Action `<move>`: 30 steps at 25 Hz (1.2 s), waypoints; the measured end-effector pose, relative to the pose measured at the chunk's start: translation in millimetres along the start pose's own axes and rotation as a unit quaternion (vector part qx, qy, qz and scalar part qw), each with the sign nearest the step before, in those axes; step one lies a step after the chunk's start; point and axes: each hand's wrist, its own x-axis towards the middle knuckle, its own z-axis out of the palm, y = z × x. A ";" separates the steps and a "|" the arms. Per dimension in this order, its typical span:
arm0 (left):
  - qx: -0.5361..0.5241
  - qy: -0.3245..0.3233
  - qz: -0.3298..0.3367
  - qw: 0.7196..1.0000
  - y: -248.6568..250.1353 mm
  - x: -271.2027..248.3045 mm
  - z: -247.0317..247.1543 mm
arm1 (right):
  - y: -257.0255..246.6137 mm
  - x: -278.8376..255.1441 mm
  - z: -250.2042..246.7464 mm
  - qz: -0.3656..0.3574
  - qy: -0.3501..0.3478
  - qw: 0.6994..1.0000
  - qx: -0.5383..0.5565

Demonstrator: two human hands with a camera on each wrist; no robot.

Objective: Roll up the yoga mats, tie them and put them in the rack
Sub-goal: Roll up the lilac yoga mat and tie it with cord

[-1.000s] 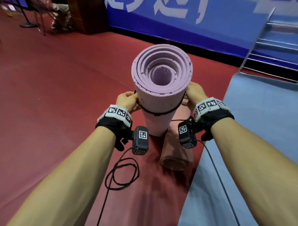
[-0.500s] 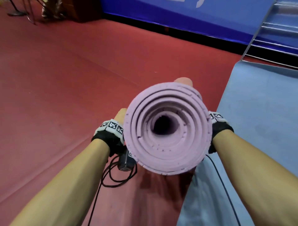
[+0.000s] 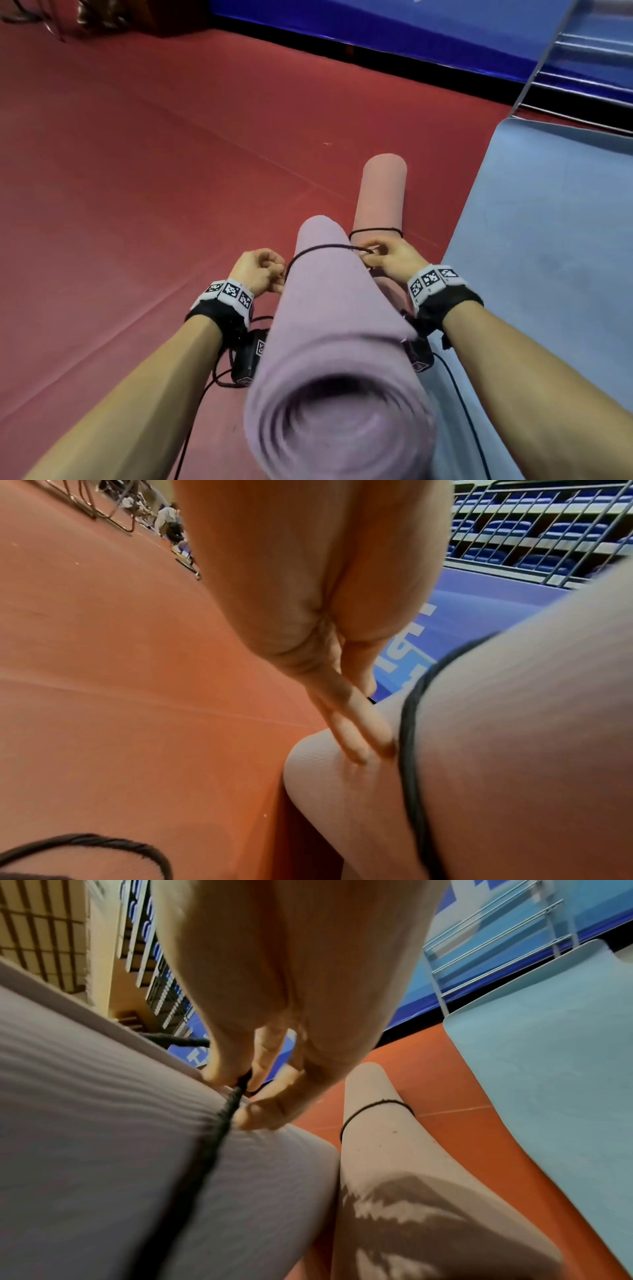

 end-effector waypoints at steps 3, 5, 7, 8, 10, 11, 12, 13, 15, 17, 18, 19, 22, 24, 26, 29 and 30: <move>0.007 -0.058 -0.096 0.994 -28.3 -4.0 23.7 | 22.3 -6.2 17.8 0.077 -0.093 0.989 -0.091; -0.077 -0.069 -0.143 0.984 -44.0 -10.0 29.2 | 26.3 -13.3 24.9 0.101 -0.141 0.980 -0.099; -0.101 -0.097 -0.164 0.977 -55.1 -17.2 30.7 | 34.5 -22.4 35.2 0.162 -0.168 0.972 0.006; -0.104 -0.108 -0.163 0.975 -62.1 -15.3 28.4 | 38.3 -24.1 42.2 0.178 -0.164 0.968 0.069; -0.073 -0.145 -0.142 0.976 -61.2 -14.6 18.2 | 45.1 -20.4 57.5 0.160 -0.136 0.972 0.107; -0.053 -0.164 -0.127 0.977 -58.0 -10.8 14.1 | 49.0 -14.5 63.8 0.148 -0.128 0.975 0.106; -0.042 -0.178 -0.114 0.977 -57.0 -4.2 11.4 | 48.6 -10.6 67.8 0.134 -0.120 0.978 0.107; -0.039 -0.180 -0.101 0.978 -52.3 -0.5 8.3 | 49.1 -4.9 70.9 0.128 -0.108 0.980 0.111; -0.047 -0.180 -0.078 0.979 -45.6 17.7 8.4 | 52.2 14.2 73.1 0.118 -0.081 0.982 0.124; -0.042 -0.179 -0.065 0.981 -39.9 41.6 13.0 | 50.3 34.4 72.3 0.117 -0.061 0.982 0.135; -0.037 -0.184 -0.058 0.981 -39.4 54.7 15.9 | 50.7 44.9 72.2 0.111 -0.054 0.983 0.134; -0.029 -0.185 -0.054 0.981 -38.6 67.9 19.0 | 51.2 57.5 70.6 0.107 -0.049 0.983 0.141; -0.032 -0.142 -0.022 0.989 -46.6 109.6 28.0 | 57.2 95.3 65.1 0.097 -0.032 0.988 0.117; -0.022 -0.086 0.008 0.996 -52.6 136.3 36.2 | 63.3 117.9 68.1 0.087 -0.037 0.991 0.099; 0.069 -0.056 0.041 0.995 -61.3 159.8 44.5 | 69.7 132.1 77.5 0.069 -0.051 0.995 0.050; 0.169 -0.053 0.053 0.983 -71.4 172.8 50.3 | 81.2 144.6 84.7 0.049 -0.072 0.996 0.008; 0.196 -0.049 0.047 0.978 -71.0 171.7 51.7 | 81.3 143.9 82.1 0.046 -0.073 0.996 -0.005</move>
